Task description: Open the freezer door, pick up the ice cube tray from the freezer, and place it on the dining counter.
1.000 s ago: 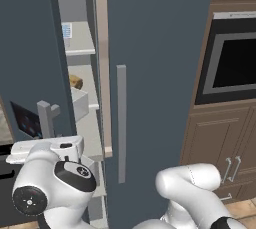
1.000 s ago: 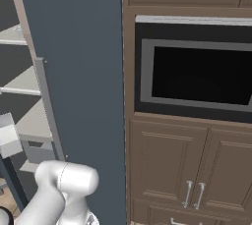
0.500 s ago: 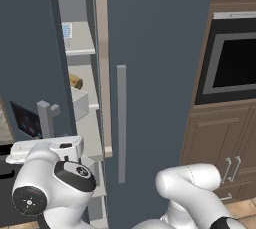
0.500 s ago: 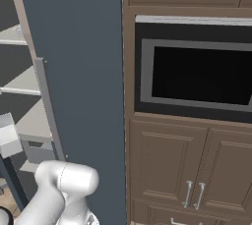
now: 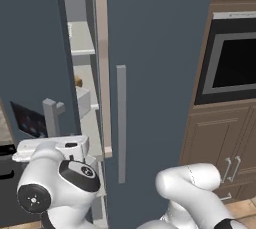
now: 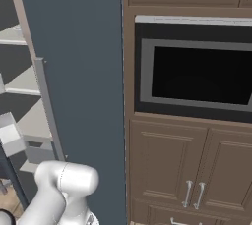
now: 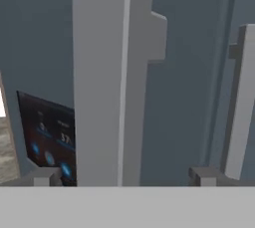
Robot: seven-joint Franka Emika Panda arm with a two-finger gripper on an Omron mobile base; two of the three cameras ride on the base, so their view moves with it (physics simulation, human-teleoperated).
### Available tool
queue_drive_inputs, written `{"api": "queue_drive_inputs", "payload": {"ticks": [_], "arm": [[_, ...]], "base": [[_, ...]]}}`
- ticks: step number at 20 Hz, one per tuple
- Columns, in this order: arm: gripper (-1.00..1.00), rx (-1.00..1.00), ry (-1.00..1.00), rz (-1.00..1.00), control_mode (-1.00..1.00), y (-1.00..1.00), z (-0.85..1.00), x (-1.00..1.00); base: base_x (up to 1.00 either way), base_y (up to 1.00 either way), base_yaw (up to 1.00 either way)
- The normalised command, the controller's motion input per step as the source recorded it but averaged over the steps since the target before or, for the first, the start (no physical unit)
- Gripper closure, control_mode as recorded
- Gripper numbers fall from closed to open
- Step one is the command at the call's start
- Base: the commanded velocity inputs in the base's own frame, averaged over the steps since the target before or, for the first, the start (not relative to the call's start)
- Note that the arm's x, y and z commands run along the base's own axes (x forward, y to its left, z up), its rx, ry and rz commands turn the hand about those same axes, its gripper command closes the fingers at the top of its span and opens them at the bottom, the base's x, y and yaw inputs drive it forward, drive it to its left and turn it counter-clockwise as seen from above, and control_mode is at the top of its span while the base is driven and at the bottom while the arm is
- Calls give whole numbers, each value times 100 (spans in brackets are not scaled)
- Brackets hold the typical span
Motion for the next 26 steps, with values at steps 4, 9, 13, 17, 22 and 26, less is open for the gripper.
{"api": "queue_drive_inputs", "payload": {"ticks": [4,9,13,17,22,26], "arm": [[-100,0,0,9,-100,-53,59,-56],[-100,0,0,4,-100,-5,54,-92],[-100,-2,-9,1,-100,9,47,-100],[-100,-5,-21,14,-100,40,39,-66],[-100,-4,-18,12,-100,11,34,-72],[-100,2,0,13,-100,-91,49,-58]], "base": [[0,0,0],[0,0,0],[0,0,0],[0,0,0],[0,0,0],[0,0,0]]}}
